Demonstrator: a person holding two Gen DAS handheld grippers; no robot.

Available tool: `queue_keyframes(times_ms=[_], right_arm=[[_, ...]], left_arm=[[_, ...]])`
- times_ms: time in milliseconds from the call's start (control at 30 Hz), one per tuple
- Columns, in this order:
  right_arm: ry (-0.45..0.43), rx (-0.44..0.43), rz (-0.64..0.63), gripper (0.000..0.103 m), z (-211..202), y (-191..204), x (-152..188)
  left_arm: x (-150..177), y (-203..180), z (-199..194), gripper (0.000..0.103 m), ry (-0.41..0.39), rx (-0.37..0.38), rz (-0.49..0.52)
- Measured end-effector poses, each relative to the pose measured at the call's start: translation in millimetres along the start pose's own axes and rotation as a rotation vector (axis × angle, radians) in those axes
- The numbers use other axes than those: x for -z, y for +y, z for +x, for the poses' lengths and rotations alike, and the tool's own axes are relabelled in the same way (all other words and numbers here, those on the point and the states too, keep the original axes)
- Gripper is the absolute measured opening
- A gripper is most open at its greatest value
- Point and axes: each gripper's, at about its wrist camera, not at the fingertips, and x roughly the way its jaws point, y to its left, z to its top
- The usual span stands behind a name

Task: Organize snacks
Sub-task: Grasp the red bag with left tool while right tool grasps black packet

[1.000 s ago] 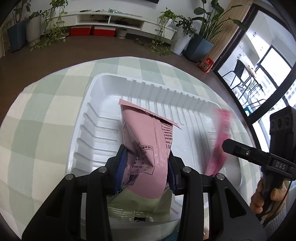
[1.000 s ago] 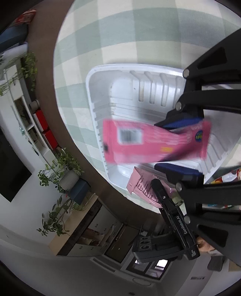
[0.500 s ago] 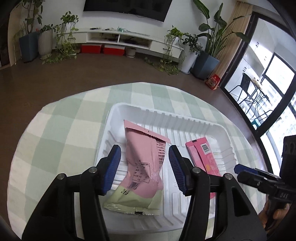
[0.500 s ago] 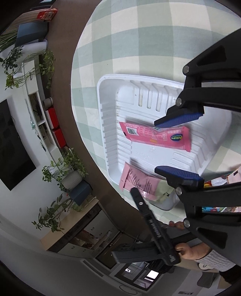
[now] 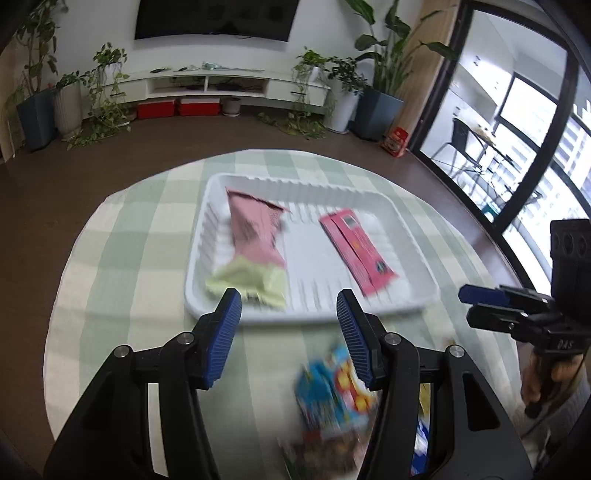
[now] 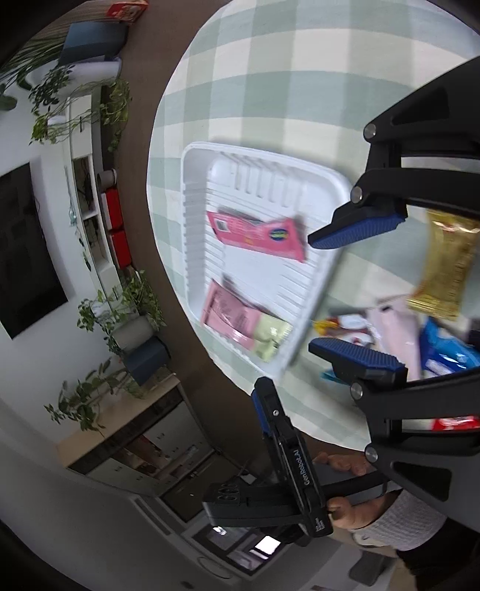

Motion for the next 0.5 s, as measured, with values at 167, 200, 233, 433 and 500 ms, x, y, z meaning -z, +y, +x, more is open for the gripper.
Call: queue_keyframes(times_ms=[167, 200, 233, 433, 500], right_arm=[[0.047, 0.02, -0.099, 0.057, -32.1, 27.5, 47.8], [0.056, 0.025, -0.114, 0.058, -37.9, 32.1, 57.8], [0.063, 0.032, -0.131, 0.059, -43.4, 36.7, 69.0], [0.137, 0.085, -0.224, 0.061, -57.1, 58.9, 131.3], [0.164, 0.09, -0.239, 0.061, -55.3, 62.4, 146.5]], left_arm=[[57.1, -29.8, -46.3, 0.058, 0.043, 0.05, 0.081], [69.6, -36.1, -54.0, 0.059, 0.053, 0.058, 0.098], [82.3, -42.8, -61.8, 0.059, 0.065, 0.068, 0.115], [147.0, -75.8, -83.4, 0.059, 0.164, 0.089, 0.191], [161.4, -81.7, -85.5, 0.059, 0.183, 0.077, 0.208]])
